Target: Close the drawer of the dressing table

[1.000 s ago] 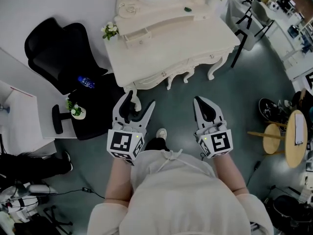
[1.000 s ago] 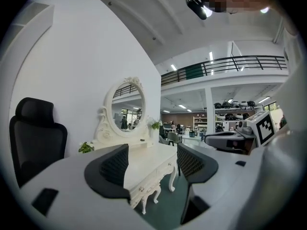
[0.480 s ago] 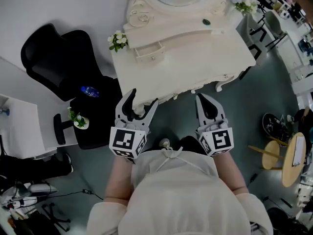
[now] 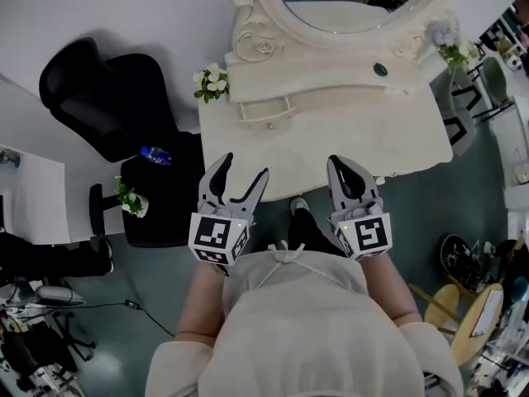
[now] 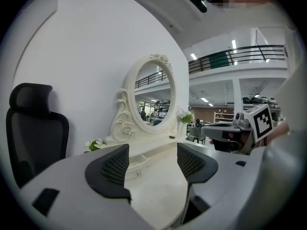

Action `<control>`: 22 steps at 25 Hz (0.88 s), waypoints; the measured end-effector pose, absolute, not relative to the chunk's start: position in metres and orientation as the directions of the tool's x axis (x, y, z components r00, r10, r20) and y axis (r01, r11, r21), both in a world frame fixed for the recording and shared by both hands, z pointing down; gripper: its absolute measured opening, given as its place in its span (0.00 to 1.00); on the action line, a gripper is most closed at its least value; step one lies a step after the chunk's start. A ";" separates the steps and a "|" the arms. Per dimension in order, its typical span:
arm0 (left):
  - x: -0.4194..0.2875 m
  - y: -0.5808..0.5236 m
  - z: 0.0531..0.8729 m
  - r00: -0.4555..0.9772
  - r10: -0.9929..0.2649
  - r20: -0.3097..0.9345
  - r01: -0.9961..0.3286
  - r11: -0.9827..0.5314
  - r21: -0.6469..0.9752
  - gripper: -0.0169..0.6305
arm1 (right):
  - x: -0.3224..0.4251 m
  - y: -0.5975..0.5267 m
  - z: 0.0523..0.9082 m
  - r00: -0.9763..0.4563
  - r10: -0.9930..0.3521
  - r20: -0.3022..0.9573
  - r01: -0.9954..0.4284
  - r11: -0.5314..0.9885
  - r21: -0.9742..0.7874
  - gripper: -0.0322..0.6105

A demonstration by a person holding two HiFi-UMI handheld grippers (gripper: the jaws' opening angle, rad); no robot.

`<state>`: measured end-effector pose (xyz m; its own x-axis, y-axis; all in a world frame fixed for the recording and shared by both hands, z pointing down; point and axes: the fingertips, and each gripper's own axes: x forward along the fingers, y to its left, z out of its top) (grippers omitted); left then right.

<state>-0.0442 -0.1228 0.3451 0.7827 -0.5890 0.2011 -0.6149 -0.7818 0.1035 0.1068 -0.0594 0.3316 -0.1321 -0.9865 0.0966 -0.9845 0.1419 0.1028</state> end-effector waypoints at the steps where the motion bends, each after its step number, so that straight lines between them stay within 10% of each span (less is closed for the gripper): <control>1: -0.038 -0.131 0.349 0.772 -0.599 0.212 -0.628 -0.770 0.110 0.52 | 0.114 -0.072 0.332 -0.150 -0.984 0.100 -0.982 0.160 0.099 0.06; 22: 0.035 -0.215 0.487 0.510 -0.737 0.444 -0.857 -0.482 0.184 0.52 | 0.187 -0.219 0.450 -0.476 -0.828 0.295 -0.870 0.494 -0.018 0.06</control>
<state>0.0352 -0.2149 0.4866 0.5097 -0.7369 0.4441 -0.8568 -0.4818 0.1838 0.1870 -0.2192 0.4502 -0.4763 -0.8283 0.2949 -0.8695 0.4936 -0.0181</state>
